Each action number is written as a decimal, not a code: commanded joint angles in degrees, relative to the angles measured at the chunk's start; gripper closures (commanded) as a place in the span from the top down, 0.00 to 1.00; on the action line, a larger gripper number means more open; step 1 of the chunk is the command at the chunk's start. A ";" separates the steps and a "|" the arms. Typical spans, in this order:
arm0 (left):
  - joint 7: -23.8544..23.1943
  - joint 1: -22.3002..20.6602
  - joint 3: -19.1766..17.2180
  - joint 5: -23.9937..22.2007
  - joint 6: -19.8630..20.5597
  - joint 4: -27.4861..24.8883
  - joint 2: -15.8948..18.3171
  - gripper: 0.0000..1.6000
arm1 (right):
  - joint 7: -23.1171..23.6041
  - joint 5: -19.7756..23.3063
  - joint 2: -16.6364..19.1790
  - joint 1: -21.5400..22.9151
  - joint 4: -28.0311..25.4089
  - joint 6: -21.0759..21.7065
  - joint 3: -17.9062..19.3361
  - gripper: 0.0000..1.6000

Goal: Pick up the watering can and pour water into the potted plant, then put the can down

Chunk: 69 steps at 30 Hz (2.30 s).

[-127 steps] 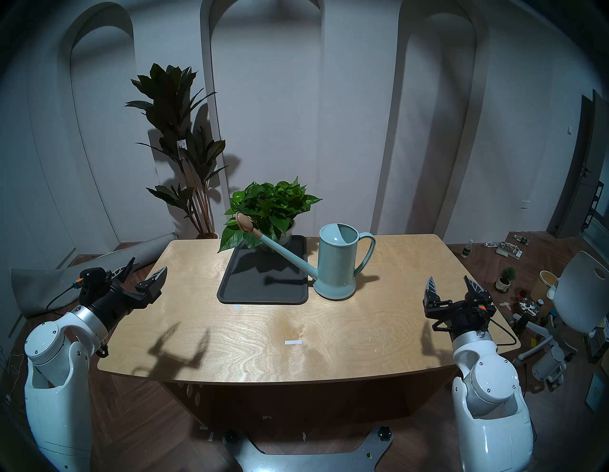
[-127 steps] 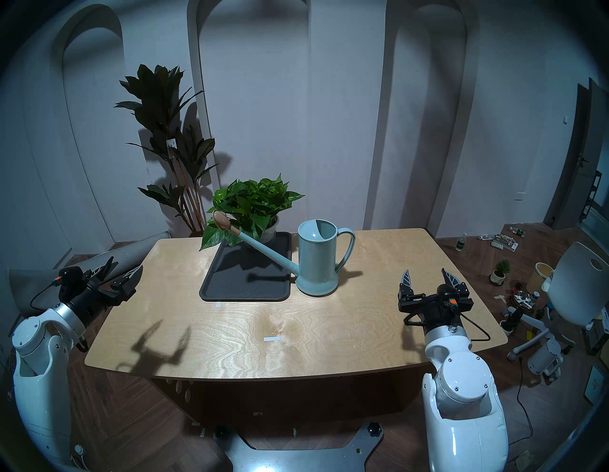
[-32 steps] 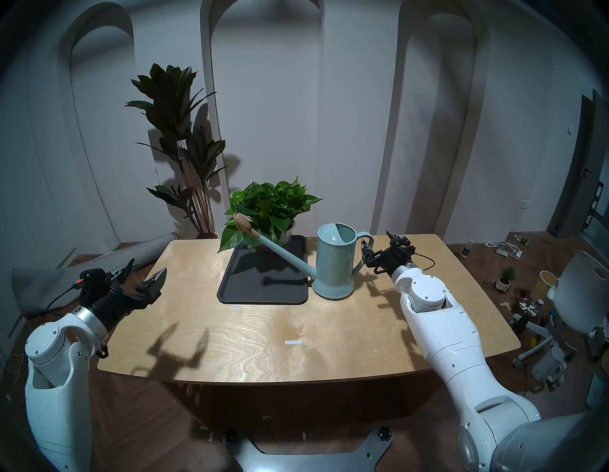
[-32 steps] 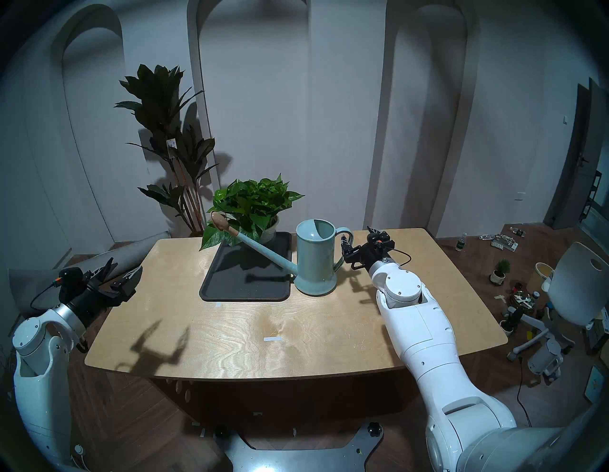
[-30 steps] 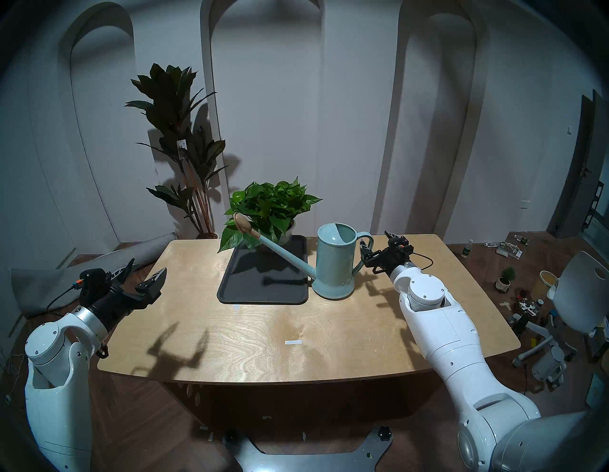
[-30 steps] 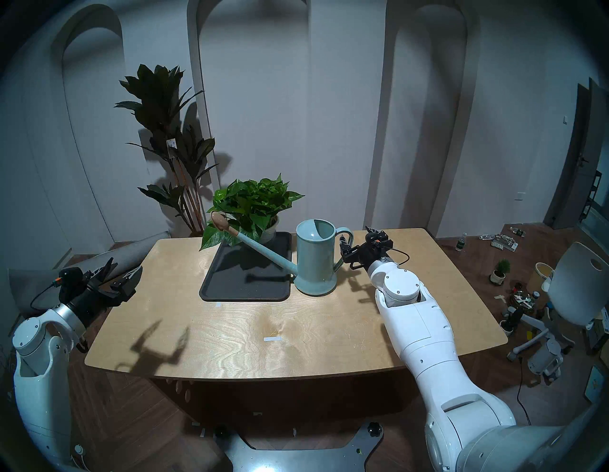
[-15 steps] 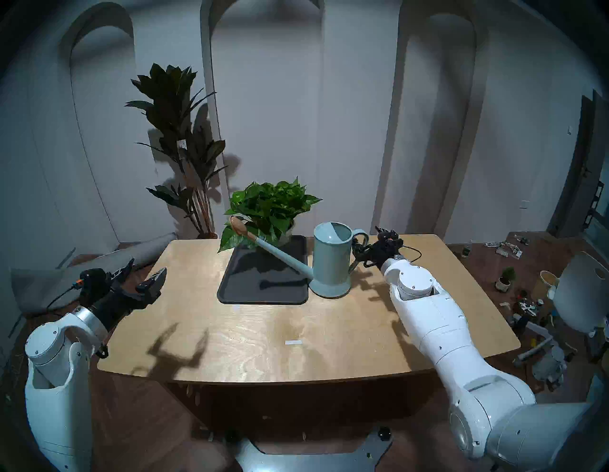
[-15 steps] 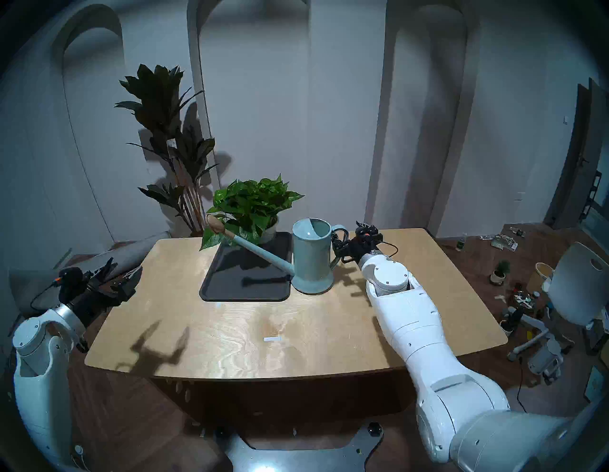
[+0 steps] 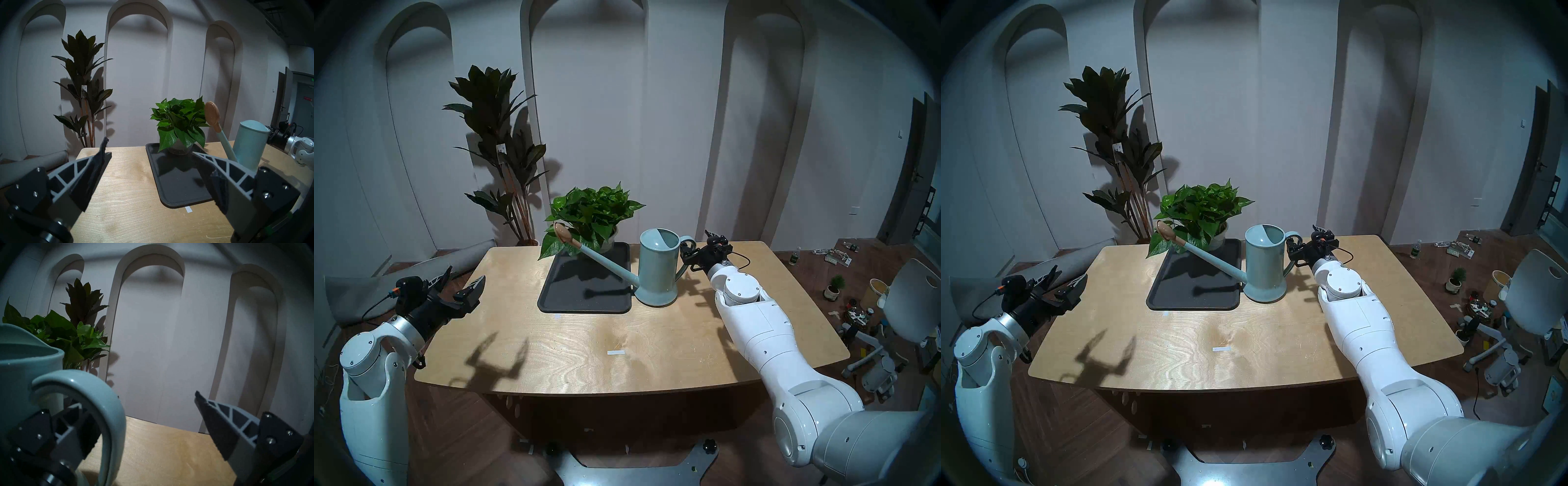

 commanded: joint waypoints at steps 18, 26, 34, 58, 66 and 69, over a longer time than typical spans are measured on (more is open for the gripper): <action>-0.10 -0.06 -0.01 0.02 -0.17 -0.97 0.21 1.00 | -3.68 3.22 0.05 -7.39 -9.98 -5.07 4.31 0.00; -0.10 -0.08 -0.01 0.00 -0.17 -0.94 0.22 1.00 | -4.60 5.99 -0.68 -12.75 -14.39 -11.27 7.25 0.00; -0.10 -0.08 0.00 -0.01 -0.17 -0.93 0.22 1.00 | -5.31 7.62 -1.33 -16.40 -18.87 -15.55 8.69 0.00; -0.12 -0.15 0.01 -0.06 -0.17 -0.81 0.24 1.00 | -7.03 11.64 -2.27 -19.00 -27.79 -22.64 13.20 0.00; -0.12 -0.16 0.02 -0.09 -0.17 -0.78 0.25 1.00 | -7.34 12.54 -1.42 -17.10 -30.52 -21.33 14.49 0.00; -0.12 -0.18 0.02 -0.10 -0.17 -0.74 0.25 1.00 | -7.51 12.49 -0.72 -15.35 -31.43 -20.19 14.86 0.00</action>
